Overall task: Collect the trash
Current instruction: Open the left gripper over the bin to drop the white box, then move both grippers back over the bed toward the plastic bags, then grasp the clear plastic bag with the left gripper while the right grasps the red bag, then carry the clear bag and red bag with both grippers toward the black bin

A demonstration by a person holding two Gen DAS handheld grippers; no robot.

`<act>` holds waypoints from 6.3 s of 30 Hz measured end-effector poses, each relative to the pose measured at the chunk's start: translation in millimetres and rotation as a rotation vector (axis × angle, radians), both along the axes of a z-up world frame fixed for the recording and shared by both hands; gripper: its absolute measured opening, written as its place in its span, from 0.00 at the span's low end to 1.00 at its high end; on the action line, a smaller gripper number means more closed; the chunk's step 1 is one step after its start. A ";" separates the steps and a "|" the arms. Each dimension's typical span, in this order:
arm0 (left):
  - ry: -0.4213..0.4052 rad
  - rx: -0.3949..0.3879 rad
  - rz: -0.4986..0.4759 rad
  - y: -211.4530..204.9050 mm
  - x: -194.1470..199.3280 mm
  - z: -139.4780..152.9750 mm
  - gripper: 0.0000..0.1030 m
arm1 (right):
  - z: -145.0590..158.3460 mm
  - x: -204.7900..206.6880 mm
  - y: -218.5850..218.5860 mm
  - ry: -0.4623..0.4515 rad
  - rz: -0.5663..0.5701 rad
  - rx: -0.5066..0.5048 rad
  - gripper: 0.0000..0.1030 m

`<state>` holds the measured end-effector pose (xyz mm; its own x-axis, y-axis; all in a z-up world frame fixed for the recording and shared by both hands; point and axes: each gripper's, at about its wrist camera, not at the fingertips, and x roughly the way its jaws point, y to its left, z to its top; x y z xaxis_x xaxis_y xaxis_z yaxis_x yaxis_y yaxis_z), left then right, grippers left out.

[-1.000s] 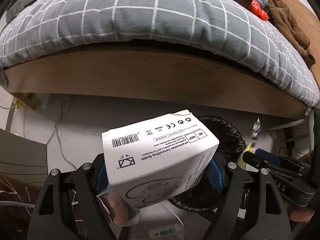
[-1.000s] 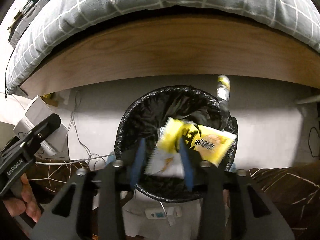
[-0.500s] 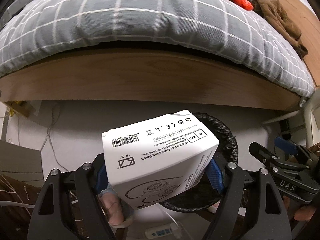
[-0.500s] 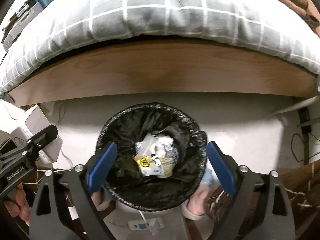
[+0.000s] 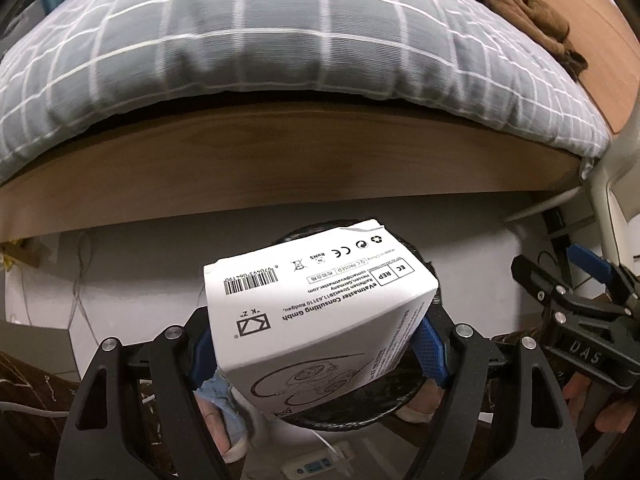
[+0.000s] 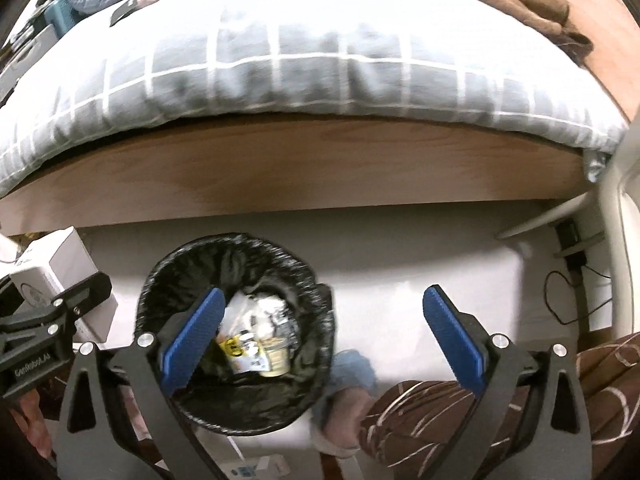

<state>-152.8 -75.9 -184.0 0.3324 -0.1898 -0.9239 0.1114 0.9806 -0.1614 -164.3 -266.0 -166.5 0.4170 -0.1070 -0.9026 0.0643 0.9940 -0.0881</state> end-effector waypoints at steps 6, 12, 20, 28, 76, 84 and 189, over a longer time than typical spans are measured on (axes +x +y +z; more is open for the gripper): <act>0.009 -0.001 -0.041 -33.0 4.3 -2.2 0.74 | 2.9 -0.6 -21.6 -0.009 -0.046 -0.016 0.93; 0.011 0.003 -0.072 -49.4 8.0 -4.0 0.74 | 0.8 -1.0 -34.4 -0.010 -0.076 -0.026 0.93; -0.005 0.028 -0.045 -44.3 8.1 -7.2 0.87 | 2.2 0.2 -27.8 -0.036 -0.062 -0.025 0.93; -0.062 0.066 -0.009 -27.0 6.7 6.9 0.94 | 17.2 13.3 -15.7 -0.095 -0.037 0.007 0.93; -0.399 0.030 0.126 62.6 144.5 148.6 0.93 | 139.8 149.5 49.4 -0.422 0.123 0.030 0.92; -0.416 0.056 0.128 68.7 186.6 147.4 0.93 | 138.3 187.8 44.4 -0.416 0.103 0.040 0.92; -0.375 0.008 0.078 47.5 218.5 146.6 0.56 | 153.3 221.6 56.3 -0.424 0.153 0.161 0.41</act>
